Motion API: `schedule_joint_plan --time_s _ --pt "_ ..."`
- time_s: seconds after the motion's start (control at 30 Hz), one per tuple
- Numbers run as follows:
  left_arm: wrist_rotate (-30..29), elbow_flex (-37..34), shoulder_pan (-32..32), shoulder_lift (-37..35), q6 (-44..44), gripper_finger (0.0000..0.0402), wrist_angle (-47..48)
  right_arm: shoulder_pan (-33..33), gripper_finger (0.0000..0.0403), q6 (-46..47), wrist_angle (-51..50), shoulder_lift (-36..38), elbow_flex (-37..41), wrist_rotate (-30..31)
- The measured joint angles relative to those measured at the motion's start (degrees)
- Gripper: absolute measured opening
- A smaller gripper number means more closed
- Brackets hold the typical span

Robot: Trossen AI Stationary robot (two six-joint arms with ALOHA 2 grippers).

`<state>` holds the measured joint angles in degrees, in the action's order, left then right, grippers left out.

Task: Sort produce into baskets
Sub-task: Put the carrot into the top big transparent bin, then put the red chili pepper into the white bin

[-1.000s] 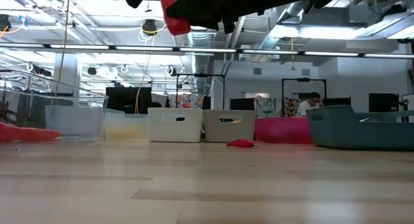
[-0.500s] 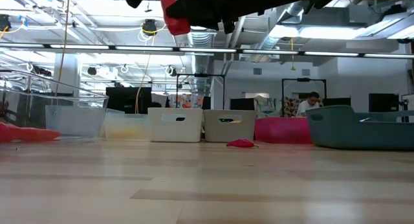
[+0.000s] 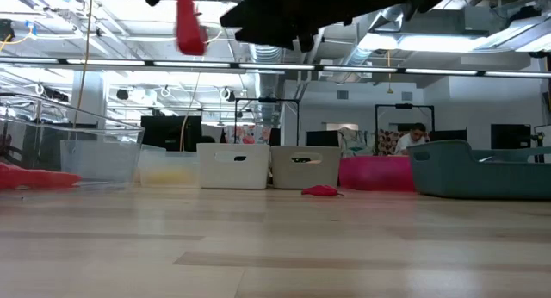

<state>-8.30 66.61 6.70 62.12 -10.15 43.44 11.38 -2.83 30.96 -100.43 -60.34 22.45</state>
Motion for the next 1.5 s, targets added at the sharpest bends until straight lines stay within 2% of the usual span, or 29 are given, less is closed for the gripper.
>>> schedule_joint_plan --time_s 0.13,0.27,0.47,0.57,0.67,0.77,1.1,1.27,1.5 --pt "-0.1 6.5 0.0 -0.5 -2.7 0.0059 14.9 -0.5 0.0271 0.4 -3.7 0.0 0.0 0.0" --pt "-0.1 12.4 0.0 -0.5 -9.9 0.0059 32.8 -1.0 0.0271 2.9 -8.3 0.0 0.0 0.1" --pt "0.1 13.4 0.0 -0.8 -19.9 0.0064 47.0 -2.4 0.0271 4.0 -13.8 0.0 0.0 0.2" --pt "1.0 11.6 0.0 -1.7 -23.0 0.0072 46.3 -3.5 0.0271 6.4 -16.5 0.0 0.0 0.2" --pt "3.8 10.1 -0.1 -1.7 -23.4 0.0082 46.6 -4.7 0.0272 8.0 -20.3 0.0 0.0 0.1" --pt "4.2 8.2 -0.1 -1.7 -23.4 0.0097 46.5 -5.8 0.0272 9.7 -24.5 0.0 0.0 0.1" --pt "4.1 2.3 -0.1 -1.3 -21.2 0.0178 46.6 -8.1 0.0272 12.9 -36.9 0.0 0.0 -0.4" --pt "3.7 1.5 -0.1 -1.3 -20.9 0.0187 46.5 -9.3 0.0271 16.7 -43.6 -0.1 0.0 -7.3" --pt "0.6 1.5 -0.1 -1.4 -20.8 0.0187 46.6 -10.5 0.0258 17.0 -48.5 -0.2 0.0 -7.7"
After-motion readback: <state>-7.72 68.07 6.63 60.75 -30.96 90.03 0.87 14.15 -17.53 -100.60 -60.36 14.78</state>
